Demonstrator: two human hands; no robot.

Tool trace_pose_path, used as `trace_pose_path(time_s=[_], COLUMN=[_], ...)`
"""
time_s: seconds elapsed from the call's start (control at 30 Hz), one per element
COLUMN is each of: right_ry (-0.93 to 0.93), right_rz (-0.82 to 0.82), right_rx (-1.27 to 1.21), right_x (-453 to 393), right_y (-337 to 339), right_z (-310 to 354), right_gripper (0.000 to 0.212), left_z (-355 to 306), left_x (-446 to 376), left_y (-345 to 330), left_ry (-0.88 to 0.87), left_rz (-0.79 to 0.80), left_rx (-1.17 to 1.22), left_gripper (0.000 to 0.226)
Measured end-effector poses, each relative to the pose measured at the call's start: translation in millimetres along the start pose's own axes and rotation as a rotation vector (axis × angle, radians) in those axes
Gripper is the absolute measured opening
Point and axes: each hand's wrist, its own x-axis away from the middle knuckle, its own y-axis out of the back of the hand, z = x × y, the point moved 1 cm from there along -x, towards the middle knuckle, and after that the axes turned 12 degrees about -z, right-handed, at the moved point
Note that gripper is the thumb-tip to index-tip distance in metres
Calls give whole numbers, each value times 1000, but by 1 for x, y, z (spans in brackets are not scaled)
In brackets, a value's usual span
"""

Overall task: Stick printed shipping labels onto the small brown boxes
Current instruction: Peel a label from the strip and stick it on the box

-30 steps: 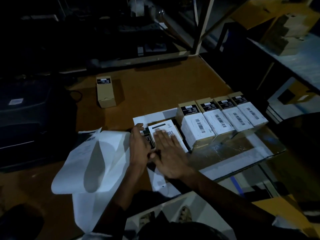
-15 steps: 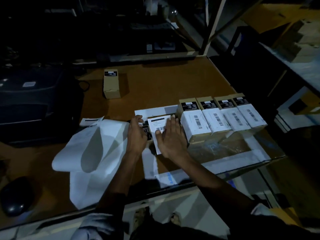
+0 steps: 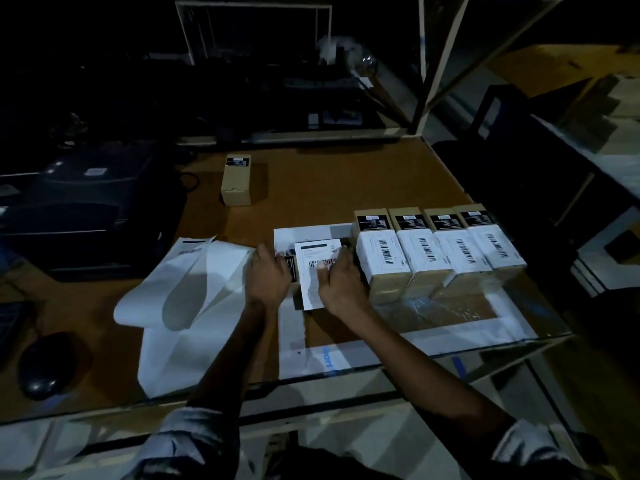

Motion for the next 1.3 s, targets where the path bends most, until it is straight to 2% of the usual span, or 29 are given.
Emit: trace_pose_path(time_s=[0.07, 0.2, 0.3, 0.43, 0.6, 0.73, 0.87, 1.03, 1.17, 1.3], right_ry=[-106, -248, -275, -277, -190, -122, -67, 80, 190, 230], right_rz=[-76, -88, -95, -100, -141, -159, -148, -195, -183, -152], right_rx=[-138, -278, -287, -222, -144, -142, -116, 82, 145, 214], right_x=[-2, -6, -4, -3, -8, -7, -8, -7, -9, -11], right_y=[6, 15, 14, 15, 9, 4, 4, -1, -3, -4], right_z=[1, 2, 2, 5, 14, 20, 18, 14, 11, 10], right_gripper=[68, 59, 52, 46, 37, 58, 77, 52, 46, 44], left_z=[-2, -12, -12, -6, -6, -2, 4, -2, -4, 0], left_x=[0, -7, -13, -7, -11, -21, -26, -35, -42, -42], left_y=[1, 1, 5, 12, 27, 30, 24, 25, 16, 10], left_ry=[13, 36, 43, -7, -13, -74, -207, -441, -492, -505], left_rz=[35, 155, 165, 176, 175, 151, 265, 305, 343, 293], left_rx=[-102, -233, -153, 27, 189, 76, 76, 30, 63, 13], left_gripper=[29, 32, 30, 39, 44, 48, 44, 36, 20, 18])
